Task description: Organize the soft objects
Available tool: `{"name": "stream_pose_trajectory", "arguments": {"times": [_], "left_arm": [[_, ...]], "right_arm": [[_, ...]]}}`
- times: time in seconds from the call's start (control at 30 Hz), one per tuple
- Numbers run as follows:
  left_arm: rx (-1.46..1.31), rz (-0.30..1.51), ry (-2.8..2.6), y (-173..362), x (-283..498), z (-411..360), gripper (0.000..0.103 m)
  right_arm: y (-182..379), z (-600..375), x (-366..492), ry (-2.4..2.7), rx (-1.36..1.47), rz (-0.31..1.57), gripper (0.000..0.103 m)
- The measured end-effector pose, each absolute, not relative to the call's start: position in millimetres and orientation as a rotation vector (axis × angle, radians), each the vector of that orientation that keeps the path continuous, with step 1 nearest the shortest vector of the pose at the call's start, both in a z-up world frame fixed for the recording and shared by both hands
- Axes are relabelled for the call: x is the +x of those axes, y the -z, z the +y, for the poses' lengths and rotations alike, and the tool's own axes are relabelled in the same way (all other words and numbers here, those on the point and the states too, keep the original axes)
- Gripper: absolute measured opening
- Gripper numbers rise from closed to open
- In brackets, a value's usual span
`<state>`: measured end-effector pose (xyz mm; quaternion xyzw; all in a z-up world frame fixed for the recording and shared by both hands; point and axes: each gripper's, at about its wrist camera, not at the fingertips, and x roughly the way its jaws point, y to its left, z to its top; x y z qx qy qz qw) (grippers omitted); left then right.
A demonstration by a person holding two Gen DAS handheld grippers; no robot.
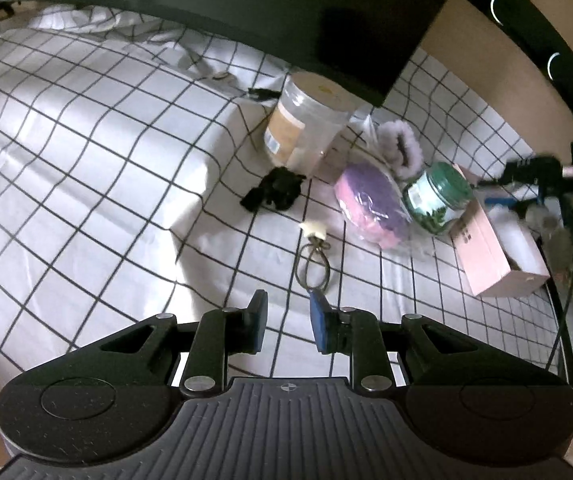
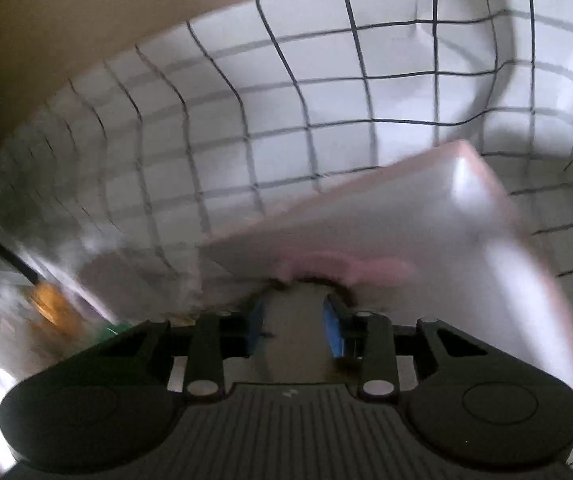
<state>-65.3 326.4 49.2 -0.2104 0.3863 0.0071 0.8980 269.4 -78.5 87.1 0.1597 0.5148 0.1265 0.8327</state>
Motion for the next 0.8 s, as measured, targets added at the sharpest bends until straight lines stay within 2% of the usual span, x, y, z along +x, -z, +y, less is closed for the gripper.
{"name": "stream_pose_trajectory", "arguments": {"times": [0.07, 0.17, 0.27, 0.37, 0.43, 0.47, 0.5, 0.6, 0.8], "left_arm": [[-0.436, 0.807, -0.008, -48.2, -66.3, 323.6, 0.026], [-0.451, 0.813, -0.010, -45.3, -69.1, 320.8, 0.026], [-0.462, 0.820, -0.024, -42.0, -70.3, 318.5, 0.026], [-0.469, 0.822, -0.030, -41.6, -72.5, 316.3, 0.026], [-0.473, 0.821, -0.038, -41.5, -74.0, 315.4, 0.026], [-0.477, 0.821, -0.042, -41.4, -74.3, 315.5, 0.026], [-0.483, 0.820, -0.048, -40.8, -74.5, 315.6, 0.026], [-0.504, 0.820, -0.061, -38.4, -72.8, 315.0, 0.025], [-0.500, 0.811, -0.031, -39.4, -61.4, 300.4, 0.026]], "right_arm": [[-94.4, -79.7, 268.8, -0.288, 0.426, 1.042, 0.034], [-111.2, -62.4, 261.5, -0.353, 0.352, 0.963, 0.034], [-114.5, -34.8, 260.4, -0.378, 0.206, 0.979, 0.034], [-102.8, -25.0, 268.3, -0.369, 0.213, 1.043, 0.034], [-97.0, -24.6, 269.4, -0.377, 0.212, 1.067, 0.025], [-96.5, -25.8, 266.3, -0.383, 0.205, 1.065, 0.014], [-99.1, -27.7, 262.2, -0.391, 0.195, 1.058, 0.011], [-110.1, -41.5, 247.7, -0.409, 0.183, 1.017, 0.009], [-114.4, -69.6, 221.5, -0.291, -0.030, 0.971, 0.009]]}}
